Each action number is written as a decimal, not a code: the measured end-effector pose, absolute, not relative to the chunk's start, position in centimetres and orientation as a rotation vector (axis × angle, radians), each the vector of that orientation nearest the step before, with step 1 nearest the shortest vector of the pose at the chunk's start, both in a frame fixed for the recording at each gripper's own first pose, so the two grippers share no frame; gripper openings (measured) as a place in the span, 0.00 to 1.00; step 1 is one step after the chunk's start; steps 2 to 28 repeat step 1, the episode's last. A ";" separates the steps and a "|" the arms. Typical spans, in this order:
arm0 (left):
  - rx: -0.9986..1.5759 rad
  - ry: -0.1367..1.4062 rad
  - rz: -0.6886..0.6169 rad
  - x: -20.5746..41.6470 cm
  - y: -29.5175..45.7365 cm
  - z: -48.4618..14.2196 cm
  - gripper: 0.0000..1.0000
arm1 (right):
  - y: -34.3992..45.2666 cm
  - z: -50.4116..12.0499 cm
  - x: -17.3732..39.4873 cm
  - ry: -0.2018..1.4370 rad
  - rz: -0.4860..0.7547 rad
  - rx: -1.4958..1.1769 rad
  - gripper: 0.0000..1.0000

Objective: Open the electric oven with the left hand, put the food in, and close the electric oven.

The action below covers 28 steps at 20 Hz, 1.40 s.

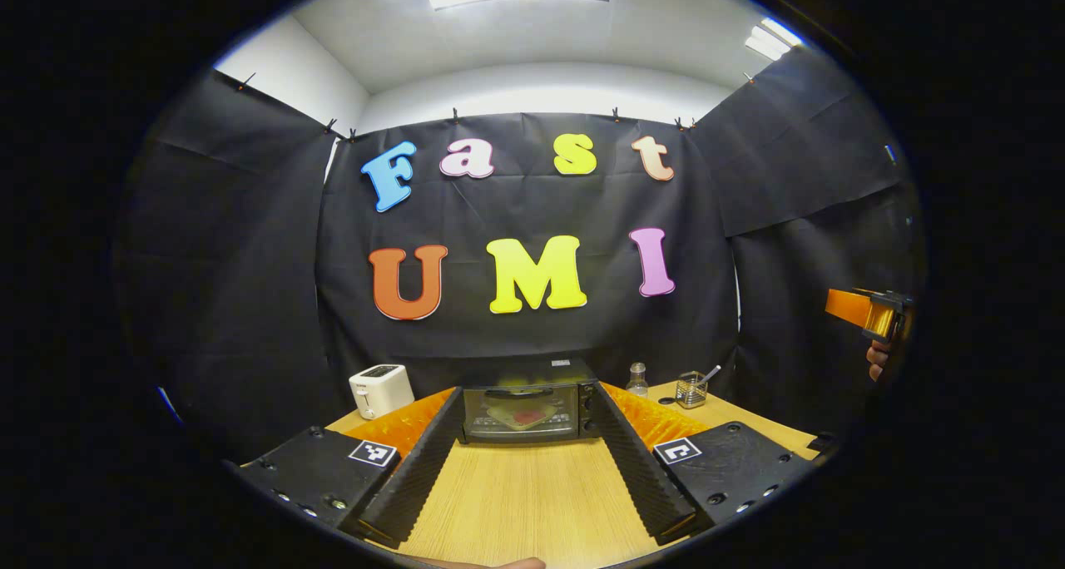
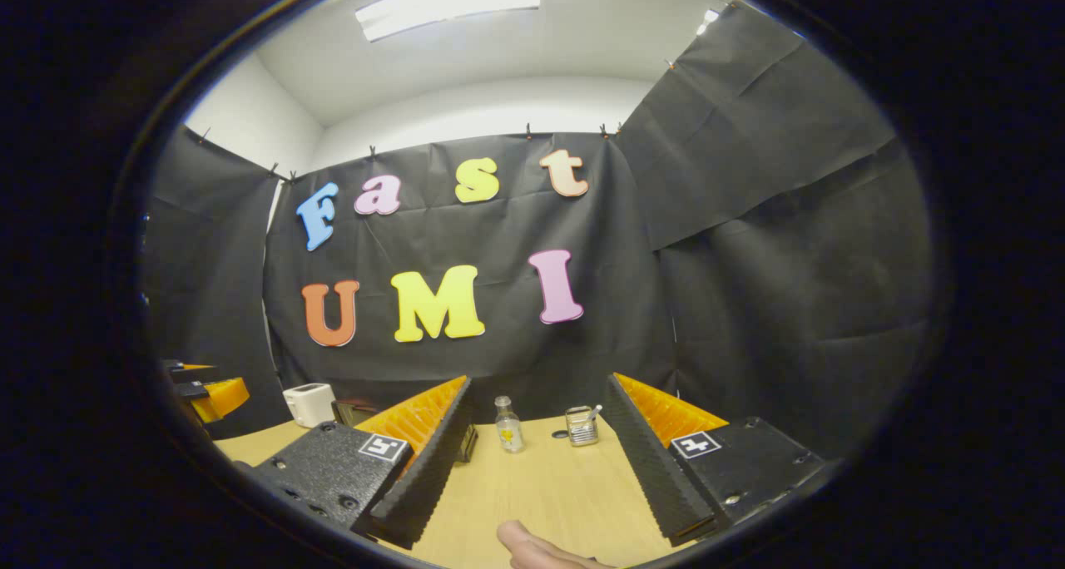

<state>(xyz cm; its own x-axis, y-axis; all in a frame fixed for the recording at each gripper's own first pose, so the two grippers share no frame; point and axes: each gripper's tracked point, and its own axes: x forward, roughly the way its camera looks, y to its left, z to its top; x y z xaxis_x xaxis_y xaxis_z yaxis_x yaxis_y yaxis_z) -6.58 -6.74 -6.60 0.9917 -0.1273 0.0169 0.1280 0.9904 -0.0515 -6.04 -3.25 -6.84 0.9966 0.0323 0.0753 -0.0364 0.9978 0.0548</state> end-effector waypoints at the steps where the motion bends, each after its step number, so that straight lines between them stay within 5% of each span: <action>1: -0.048 -0.013 -0.126 -6.6 -6.7 -6.5 0.96 | -3.1 -6.8 -6.2 -0.072 0.042 0.055 0.95; 28: -0.048 -0.013 -0.126 -6.6 -6.7 -6.5 0.96 | -3.1 -6.8 -6.2 -0.072 0.042 0.055 0.95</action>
